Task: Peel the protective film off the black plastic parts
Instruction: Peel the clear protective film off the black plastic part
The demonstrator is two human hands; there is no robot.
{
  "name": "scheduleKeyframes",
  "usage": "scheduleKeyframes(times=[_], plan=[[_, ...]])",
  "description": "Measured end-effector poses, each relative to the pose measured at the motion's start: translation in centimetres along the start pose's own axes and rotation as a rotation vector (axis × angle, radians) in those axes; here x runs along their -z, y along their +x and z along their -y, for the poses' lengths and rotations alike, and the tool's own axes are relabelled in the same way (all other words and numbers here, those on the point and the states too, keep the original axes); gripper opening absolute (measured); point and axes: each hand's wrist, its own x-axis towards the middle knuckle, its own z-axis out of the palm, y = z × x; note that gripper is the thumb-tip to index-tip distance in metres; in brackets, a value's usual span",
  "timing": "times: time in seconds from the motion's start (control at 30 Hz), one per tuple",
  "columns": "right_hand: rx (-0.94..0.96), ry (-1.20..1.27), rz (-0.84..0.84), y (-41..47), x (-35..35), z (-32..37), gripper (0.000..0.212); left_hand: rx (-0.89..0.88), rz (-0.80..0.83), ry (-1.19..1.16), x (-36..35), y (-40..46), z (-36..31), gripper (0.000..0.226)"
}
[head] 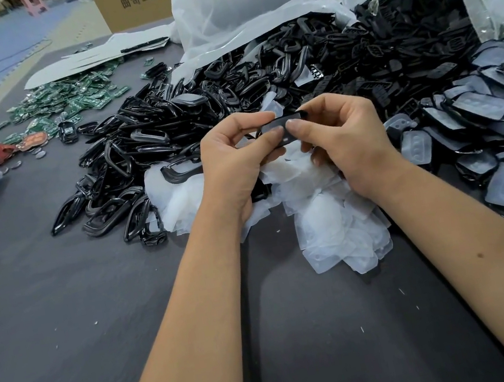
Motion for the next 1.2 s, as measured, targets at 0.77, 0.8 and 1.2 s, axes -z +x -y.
scheduleKeyframes(times=[0.77, 0.8, 1.2], plan=[[-0.071, 0.055, 0.054, 0.28, 0.25, -0.05, 0.006, -0.012, -0.013, 0.034, -0.27, 0.00, 0.02, 0.013], [-0.077, 0.066, 0.054, 0.31, 0.23, -0.05, 0.005, -0.010, -0.016, 0.034, -0.26, 0.03, 0.03, 0.014], [0.052, -0.354, -0.033, 0.37, -0.16, -0.57, 0.022, -0.014, -0.064, 0.136, -0.25, 0.41, 0.63, 0.017]])
